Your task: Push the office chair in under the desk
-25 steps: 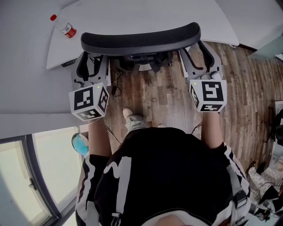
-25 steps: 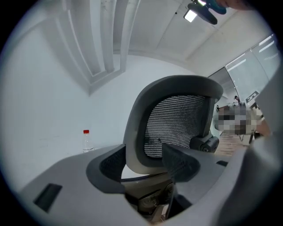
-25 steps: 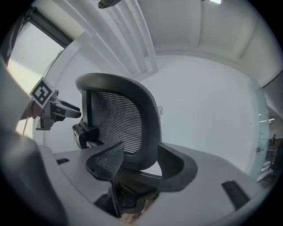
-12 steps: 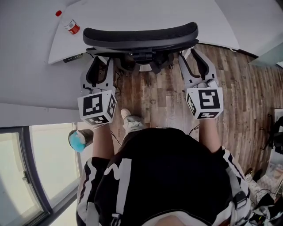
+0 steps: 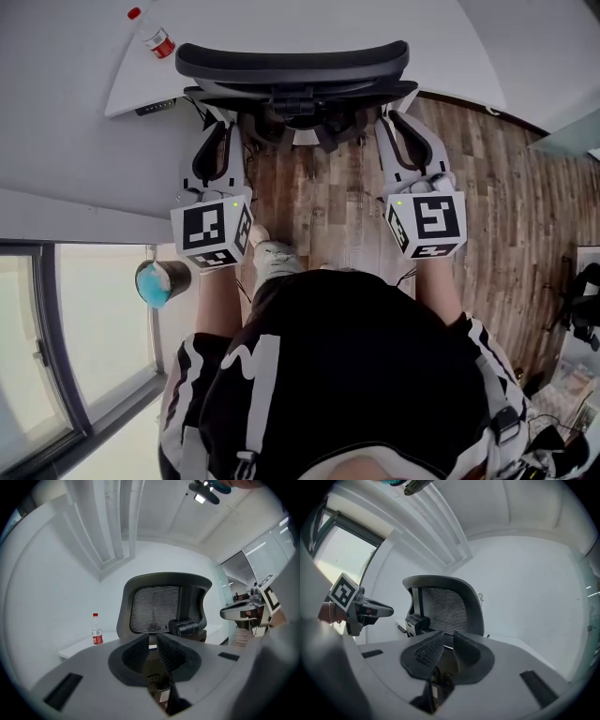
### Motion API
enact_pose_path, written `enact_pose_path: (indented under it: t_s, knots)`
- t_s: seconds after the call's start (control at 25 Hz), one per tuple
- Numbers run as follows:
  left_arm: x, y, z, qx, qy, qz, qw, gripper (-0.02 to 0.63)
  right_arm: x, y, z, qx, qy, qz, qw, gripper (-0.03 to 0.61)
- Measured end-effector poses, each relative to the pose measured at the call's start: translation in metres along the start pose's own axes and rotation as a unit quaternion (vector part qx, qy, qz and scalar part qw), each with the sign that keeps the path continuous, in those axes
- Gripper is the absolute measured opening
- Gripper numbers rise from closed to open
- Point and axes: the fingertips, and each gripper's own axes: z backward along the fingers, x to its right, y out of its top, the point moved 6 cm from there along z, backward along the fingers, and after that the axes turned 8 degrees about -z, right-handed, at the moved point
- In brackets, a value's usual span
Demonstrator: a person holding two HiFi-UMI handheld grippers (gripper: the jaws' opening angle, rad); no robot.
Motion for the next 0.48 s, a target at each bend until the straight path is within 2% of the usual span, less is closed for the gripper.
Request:
enact_pose_path:
  t_s: [0.24, 0.48]
  knots:
    - [0.022, 0.0, 0.012, -0.009, 0.0, 0.002, 1.0, 0.014, -0.004, -0.001, 0.015, -0.002, 0.028, -0.007, 1.0, 0.027]
    - [0.034, 0.004, 0.03, -0.008, 0.008, 0.008, 0.9999, 0.009, -0.009, -0.005, 0.028, -0.009, 0.034, -0.006, 0.999, 0.011]
